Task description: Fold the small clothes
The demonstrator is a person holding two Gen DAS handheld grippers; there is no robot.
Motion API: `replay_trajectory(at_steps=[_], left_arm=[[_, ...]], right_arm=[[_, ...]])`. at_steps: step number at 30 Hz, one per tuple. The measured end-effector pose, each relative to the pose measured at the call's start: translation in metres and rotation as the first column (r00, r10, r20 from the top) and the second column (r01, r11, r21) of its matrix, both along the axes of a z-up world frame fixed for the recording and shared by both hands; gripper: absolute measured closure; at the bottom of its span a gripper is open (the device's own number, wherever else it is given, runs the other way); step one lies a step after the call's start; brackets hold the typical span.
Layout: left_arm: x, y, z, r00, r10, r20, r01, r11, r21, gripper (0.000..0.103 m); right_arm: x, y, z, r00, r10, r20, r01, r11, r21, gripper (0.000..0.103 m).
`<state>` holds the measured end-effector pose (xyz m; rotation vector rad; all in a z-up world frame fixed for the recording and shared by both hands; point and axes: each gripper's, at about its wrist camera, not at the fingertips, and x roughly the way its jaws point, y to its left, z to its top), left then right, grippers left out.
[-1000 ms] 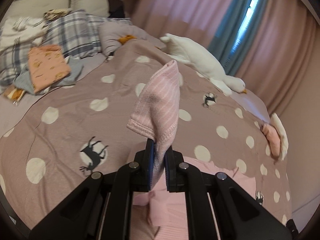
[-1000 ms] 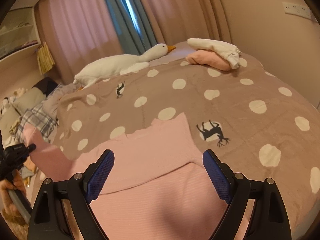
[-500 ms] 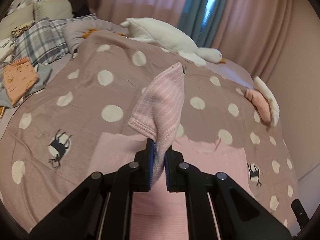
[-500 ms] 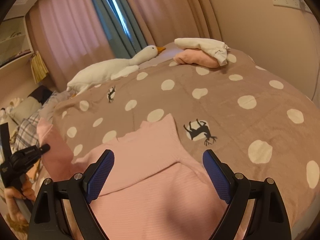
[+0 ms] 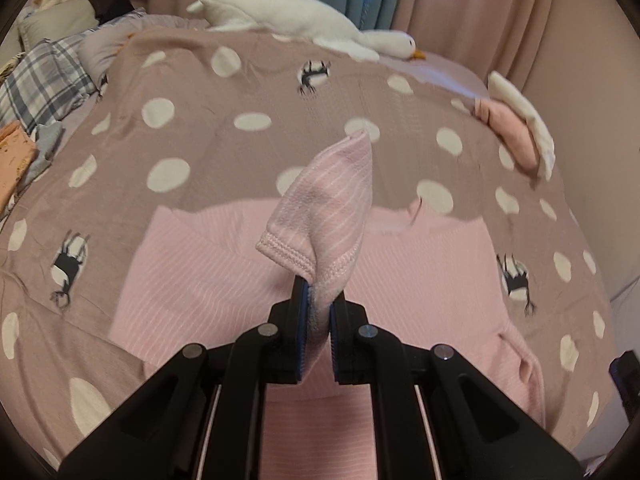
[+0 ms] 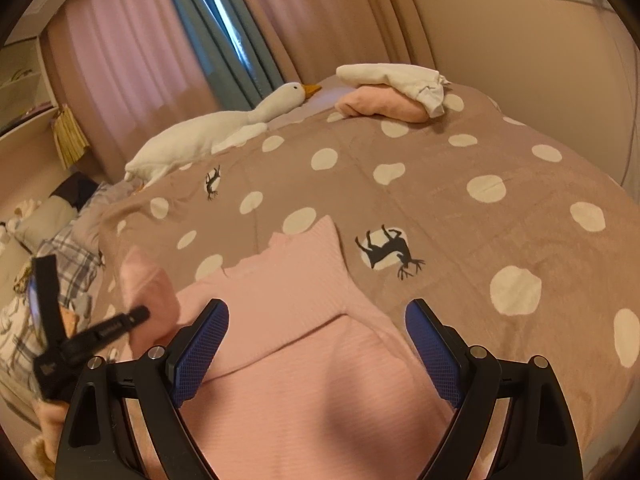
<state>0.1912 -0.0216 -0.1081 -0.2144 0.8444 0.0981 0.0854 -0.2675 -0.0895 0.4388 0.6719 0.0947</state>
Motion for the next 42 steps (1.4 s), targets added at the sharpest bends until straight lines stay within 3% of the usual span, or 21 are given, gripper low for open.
replay_trajectory(at_steps=[16,18,20,22,25,27,31,37,42], left_arm=[[0.009,-0.023,-0.049,0.99,-0.048,-0.131,0.046,0.999,-0.017,0.09],[0.007,-0.023,-0.05,0.987,-0.065,-0.145,0.062,0.998,-0.023,0.079],[0.002,-0.022,-0.043,0.987,-0.085,-0.136,0.08,0.996,-0.04,0.05],[-0.007,-0.017,-0.028,0.992,-0.087,-0.089,0.083,0.995,-0.051,0.033],[-0.023,-0.006,-0.004,0.997,-0.072,-0.013,0.072,0.997,-0.04,0.018],[-0.034,0.009,0.006,0.999,-0.045,0.019,0.046,0.998,-0.052,0.016],[-0.051,0.044,0.012,0.998,0.06,0.01,-0.059,0.997,-0.046,0.015],[-0.081,0.09,0.01,0.978,0.209,0.019,-0.209,0.978,-0.022,0.015],[-0.098,0.114,0.002,0.96,0.28,-0.005,-0.28,0.958,-0.055,0.015]], right_arm=[[0.007,0.001,-0.01,0.999,0.008,-0.037,-0.008,1.0,0.009,0.013],[0.008,0.002,-0.012,0.999,0.014,-0.042,-0.014,1.0,0.011,0.013],[0.01,0.003,-0.014,0.999,0.023,-0.049,-0.022,1.0,0.019,0.013],[0.012,0.004,-0.016,0.998,0.034,-0.056,-0.033,0.999,0.031,0.013],[0.017,0.01,-0.019,0.996,0.061,-0.069,-0.058,0.997,0.046,0.013],[0.022,0.015,-0.022,0.993,0.086,-0.078,-0.082,0.995,0.056,0.013],[0.031,0.033,-0.031,0.981,0.168,-0.099,-0.16,0.983,0.089,0.013],[0.057,0.076,-0.057,0.929,0.324,-0.178,-0.298,0.941,0.158,0.014],[0.074,0.109,-0.078,0.878,0.407,-0.252,-0.368,0.911,0.187,0.032]])
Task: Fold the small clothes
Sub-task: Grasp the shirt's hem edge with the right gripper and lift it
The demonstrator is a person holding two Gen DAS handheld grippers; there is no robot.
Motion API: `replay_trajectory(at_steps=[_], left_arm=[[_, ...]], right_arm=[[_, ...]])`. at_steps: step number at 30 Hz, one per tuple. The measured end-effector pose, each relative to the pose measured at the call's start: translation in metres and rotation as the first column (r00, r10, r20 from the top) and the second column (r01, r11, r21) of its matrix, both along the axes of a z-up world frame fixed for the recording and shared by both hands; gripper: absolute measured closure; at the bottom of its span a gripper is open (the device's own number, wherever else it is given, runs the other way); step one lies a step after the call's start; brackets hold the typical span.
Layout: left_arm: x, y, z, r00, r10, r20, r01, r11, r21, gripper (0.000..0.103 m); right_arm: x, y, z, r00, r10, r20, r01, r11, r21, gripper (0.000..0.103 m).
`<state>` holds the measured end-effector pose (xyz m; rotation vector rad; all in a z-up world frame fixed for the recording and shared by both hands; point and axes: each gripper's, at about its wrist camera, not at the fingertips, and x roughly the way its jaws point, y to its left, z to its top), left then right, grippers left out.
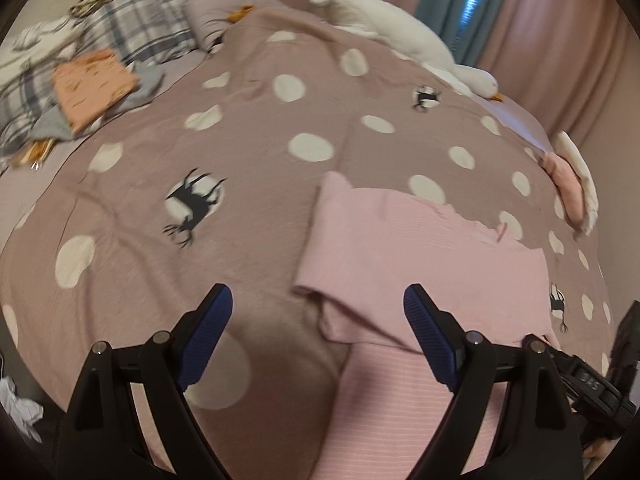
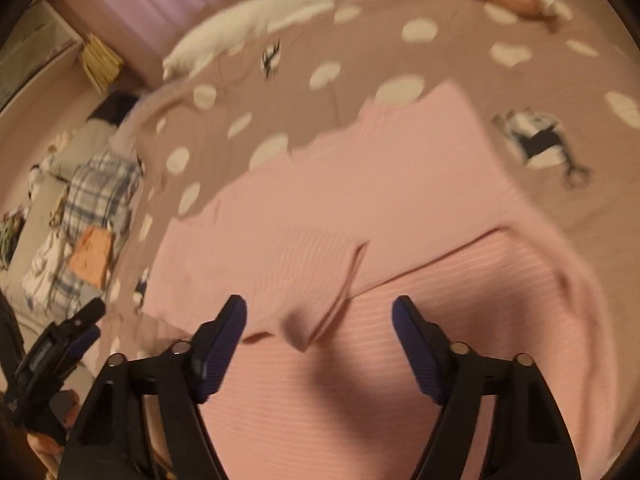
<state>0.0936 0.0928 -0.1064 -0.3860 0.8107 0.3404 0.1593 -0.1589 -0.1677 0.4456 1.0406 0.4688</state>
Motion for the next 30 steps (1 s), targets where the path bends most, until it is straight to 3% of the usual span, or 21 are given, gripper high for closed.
replay_trajectory(at_steps=[4,5,7,10,16,20,23,30], left_arm=[[-0.006,0.007,-0.004,1.0,0.023,-0.006,-0.023,1.0,0.001,0.015],[-0.006,0.009,-0.004,1.0,0.026,-0.006,-0.026,1.0,-0.001,0.015],[-0.006,0.011,-0.004,1.0,0.028,-0.003,-0.028,1.0,-0.007,0.015],[-0.006,0.012,-0.003,1.0,0.03,0.003,-0.03,1.0,-0.008,0.015],[-0.005,0.012,-0.002,1.0,0.019,0.007,-0.018,1.0,-0.011,0.015],[-0.001,0.009,0.0,1.0,0.004,0.011,-0.004,1.0,-0.016,0.015],[0.0,0.007,0.002,1.0,-0.007,0.018,0.008,1.0,-0.026,0.015],[0.007,0.003,0.006,0.999,-0.031,0.02,0.031,0.999,-0.031,0.015]], right_arm=[[0.007,0.019,-0.016,0.997,0.056,-0.059,-0.057,0.998,-0.021,0.053],[0.007,0.022,-0.019,0.996,0.058,-0.07,-0.061,0.997,-0.037,0.066],[0.006,0.025,-0.02,0.997,0.047,-0.064,-0.053,0.995,-0.086,0.079],[0.001,0.022,-0.009,0.997,0.073,-0.023,-0.074,0.993,-0.089,0.09],[-0.012,0.018,0.035,0.984,0.102,0.143,-0.076,0.981,-0.18,0.092],[-0.007,0.015,0.072,0.963,0.121,0.241,-0.069,0.975,-0.212,0.092],[0.001,0.018,0.102,0.938,0.117,0.328,-0.02,0.959,-0.284,0.093],[0.01,0.019,0.141,0.901,0.131,0.413,0.015,0.943,-0.333,0.093]])
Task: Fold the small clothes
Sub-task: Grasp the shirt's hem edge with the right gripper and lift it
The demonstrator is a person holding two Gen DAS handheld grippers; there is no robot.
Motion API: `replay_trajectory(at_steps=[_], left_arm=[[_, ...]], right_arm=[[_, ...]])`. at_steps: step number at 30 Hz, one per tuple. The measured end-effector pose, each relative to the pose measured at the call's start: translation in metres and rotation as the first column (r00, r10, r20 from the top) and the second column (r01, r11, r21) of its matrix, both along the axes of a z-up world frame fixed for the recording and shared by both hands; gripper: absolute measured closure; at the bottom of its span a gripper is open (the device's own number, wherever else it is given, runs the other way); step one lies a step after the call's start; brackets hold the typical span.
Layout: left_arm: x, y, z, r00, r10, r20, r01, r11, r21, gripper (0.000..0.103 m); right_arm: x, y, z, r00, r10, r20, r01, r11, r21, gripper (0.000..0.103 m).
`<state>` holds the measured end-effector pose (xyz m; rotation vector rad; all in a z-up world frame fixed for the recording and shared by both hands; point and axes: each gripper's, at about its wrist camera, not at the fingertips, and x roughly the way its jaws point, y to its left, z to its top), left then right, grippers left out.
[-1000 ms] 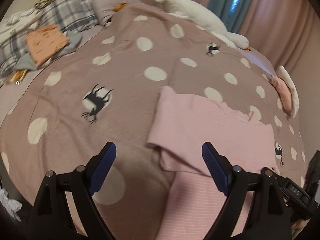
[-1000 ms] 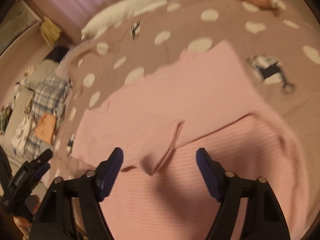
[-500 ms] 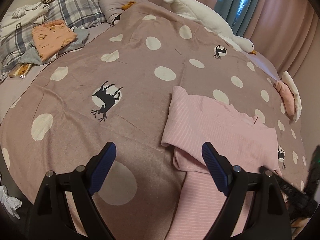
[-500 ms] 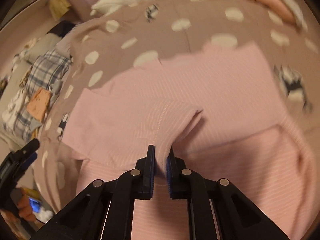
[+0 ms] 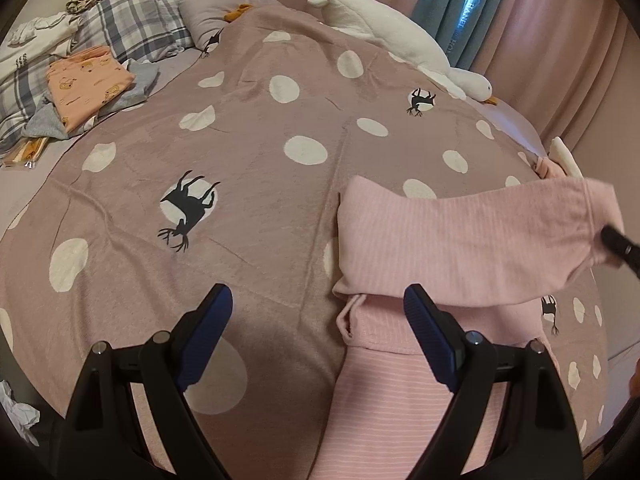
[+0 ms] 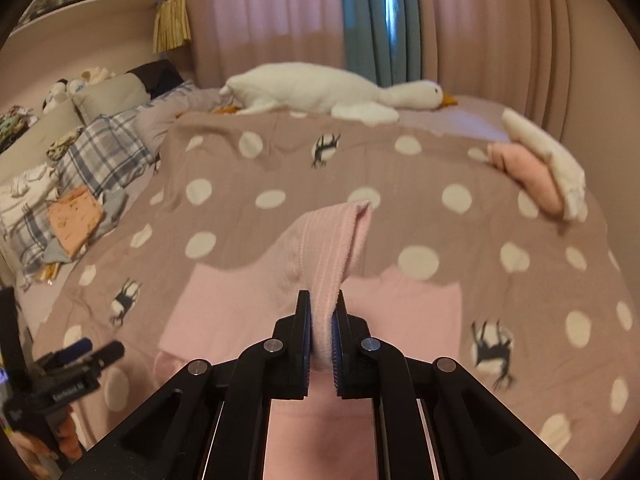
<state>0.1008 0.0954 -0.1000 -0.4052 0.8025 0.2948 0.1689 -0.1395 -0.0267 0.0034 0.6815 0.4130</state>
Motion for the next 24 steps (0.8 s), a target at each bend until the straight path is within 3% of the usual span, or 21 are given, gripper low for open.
replay_trajectory(at_steps=[8,15,18,24], left_arm=[[0.004,-0.004,0.003,0.999,-0.032,0.014,0.033,0.999,-0.029,0.016],[0.014,-0.005,0.0,0.998,-0.061,-0.001,0.061,0.997,-0.051,0.019],[0.021,-0.011,-0.003,0.996,-0.085,-0.017,0.083,0.995,-0.059,0.024],[0.034,-0.023,-0.007,0.992,-0.121,-0.024,0.119,0.991,-0.068,0.044]], right_arm=[[0.005,-0.008,0.019,0.999,-0.032,0.042,0.033,0.999,-0.021,0.093],[0.011,-0.023,0.017,0.995,-0.088,0.041,0.089,0.996,-0.024,0.093],[0.015,-0.027,0.011,0.993,-0.112,0.028,0.113,0.993,-0.037,0.093],[0.018,-0.037,-0.001,0.991,-0.133,0.0,0.133,0.99,-0.046,0.093]])
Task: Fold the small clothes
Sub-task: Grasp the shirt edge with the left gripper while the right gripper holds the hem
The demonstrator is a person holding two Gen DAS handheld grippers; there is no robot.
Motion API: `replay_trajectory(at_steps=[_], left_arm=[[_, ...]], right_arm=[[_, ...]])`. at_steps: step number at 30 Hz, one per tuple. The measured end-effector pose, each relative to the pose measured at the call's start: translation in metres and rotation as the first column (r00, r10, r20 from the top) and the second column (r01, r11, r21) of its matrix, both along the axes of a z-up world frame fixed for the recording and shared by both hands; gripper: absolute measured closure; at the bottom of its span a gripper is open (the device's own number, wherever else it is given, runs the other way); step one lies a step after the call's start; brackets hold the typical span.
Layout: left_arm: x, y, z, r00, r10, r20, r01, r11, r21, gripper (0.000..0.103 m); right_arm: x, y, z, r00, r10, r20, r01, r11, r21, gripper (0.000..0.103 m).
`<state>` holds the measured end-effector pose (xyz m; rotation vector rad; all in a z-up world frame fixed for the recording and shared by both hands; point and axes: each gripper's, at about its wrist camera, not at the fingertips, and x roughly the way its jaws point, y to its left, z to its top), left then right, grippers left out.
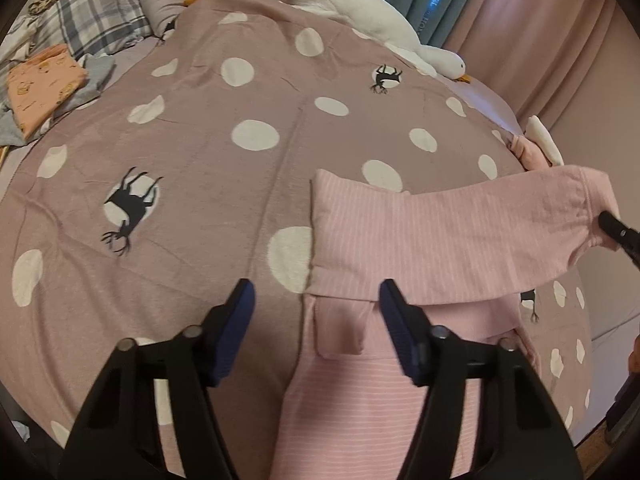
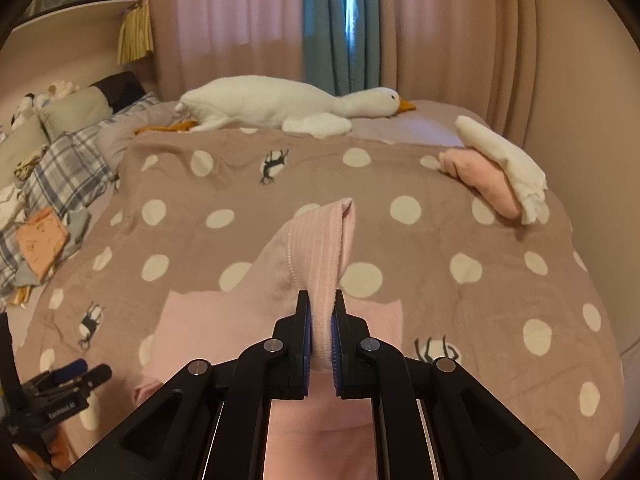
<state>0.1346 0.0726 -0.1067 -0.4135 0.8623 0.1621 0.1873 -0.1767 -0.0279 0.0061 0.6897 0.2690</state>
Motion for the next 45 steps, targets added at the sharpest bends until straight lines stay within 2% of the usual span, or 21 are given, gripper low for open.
replay_trajectory(at_steps=[8,13,21,25,29,45], left_arm=[[0.021,-0.017,-0.012,0.998,-0.06,-0.031,0.061,0.998,0.012,0.075],[0.032,-0.024,-0.024,0.994,-0.097,-0.058,0.097,0.995,0.011,0.084],[0.039,-0.028,-0.039,0.989,-0.122,-0.079,0.12,0.992,-0.034,0.086],[0.043,-0.032,-0.047,0.986,-0.13,-0.106,0.129,0.992,-0.017,0.088],[0.045,-0.031,-0.053,0.985,-0.126,-0.117,0.122,0.992,-0.034,0.088],[0.051,-0.032,-0.069,0.982,-0.109,-0.154,0.107,0.994,-0.023,0.088]], right_arm=[[0.003,-0.013,-0.009,0.999,-0.025,-0.021,0.025,1.0,-0.008,0.093],[0.005,-0.02,-0.018,0.998,-0.043,-0.049,0.042,0.999,-0.014,0.093],[0.007,-0.026,-0.035,0.995,-0.054,-0.09,0.051,0.998,-0.033,0.093],[0.009,-0.028,-0.042,0.993,-0.058,-0.107,0.055,0.998,-0.029,0.093],[0.01,-0.029,-0.047,0.991,-0.064,-0.117,0.061,0.998,-0.031,0.093],[0.017,-0.043,-0.072,0.983,-0.085,-0.166,0.081,0.996,-0.03,0.093]])
